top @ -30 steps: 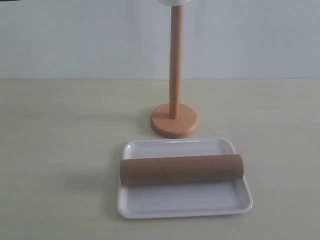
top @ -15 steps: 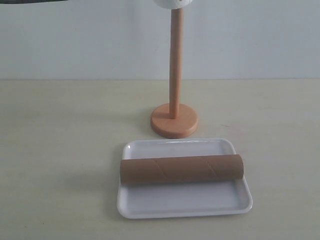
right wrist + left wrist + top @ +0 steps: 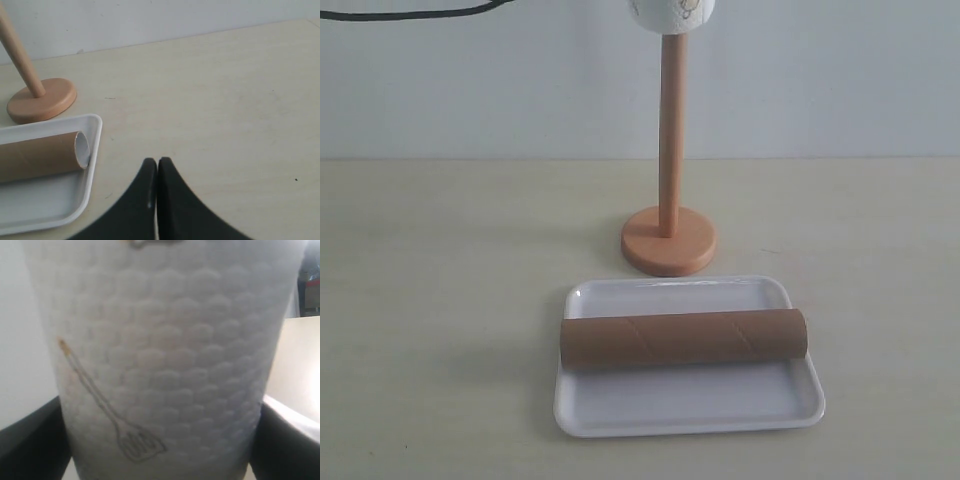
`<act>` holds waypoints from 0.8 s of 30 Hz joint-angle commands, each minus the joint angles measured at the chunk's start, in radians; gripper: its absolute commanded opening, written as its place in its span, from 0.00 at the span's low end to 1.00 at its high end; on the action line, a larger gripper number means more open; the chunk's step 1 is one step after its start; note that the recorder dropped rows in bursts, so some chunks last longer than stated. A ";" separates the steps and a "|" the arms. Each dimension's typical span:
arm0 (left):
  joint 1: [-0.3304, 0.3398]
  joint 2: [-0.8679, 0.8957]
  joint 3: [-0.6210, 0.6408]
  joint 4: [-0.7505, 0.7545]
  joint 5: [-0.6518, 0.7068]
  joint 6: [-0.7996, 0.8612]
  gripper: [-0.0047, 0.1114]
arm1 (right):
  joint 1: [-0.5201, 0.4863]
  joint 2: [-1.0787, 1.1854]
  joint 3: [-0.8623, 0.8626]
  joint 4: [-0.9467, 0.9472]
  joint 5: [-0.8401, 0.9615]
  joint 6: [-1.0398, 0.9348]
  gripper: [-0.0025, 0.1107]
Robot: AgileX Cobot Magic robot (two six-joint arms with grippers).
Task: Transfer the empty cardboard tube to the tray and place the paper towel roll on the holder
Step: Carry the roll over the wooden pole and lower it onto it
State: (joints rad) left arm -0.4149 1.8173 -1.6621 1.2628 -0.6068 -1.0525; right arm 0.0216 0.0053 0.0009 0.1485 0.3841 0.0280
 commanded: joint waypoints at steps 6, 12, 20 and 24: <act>-0.004 -0.005 0.036 -0.010 -0.012 0.015 0.08 | -0.002 -0.005 -0.001 0.002 -0.009 -0.005 0.02; -0.004 -0.005 0.035 -0.017 -0.016 0.006 0.08 | -0.002 -0.005 -0.001 0.002 -0.009 -0.005 0.02; -0.004 -0.007 0.035 -0.016 -0.016 -0.004 0.08 | -0.002 -0.005 -0.001 0.002 -0.009 -0.005 0.02; -0.004 -0.007 0.035 0.015 -0.016 -0.027 0.08 | -0.002 -0.005 -0.001 0.002 -0.009 -0.005 0.02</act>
State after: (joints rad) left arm -0.4149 1.8204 -1.6258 1.2705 -0.6115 -1.0515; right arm 0.0216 0.0053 0.0009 0.1485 0.3841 0.0280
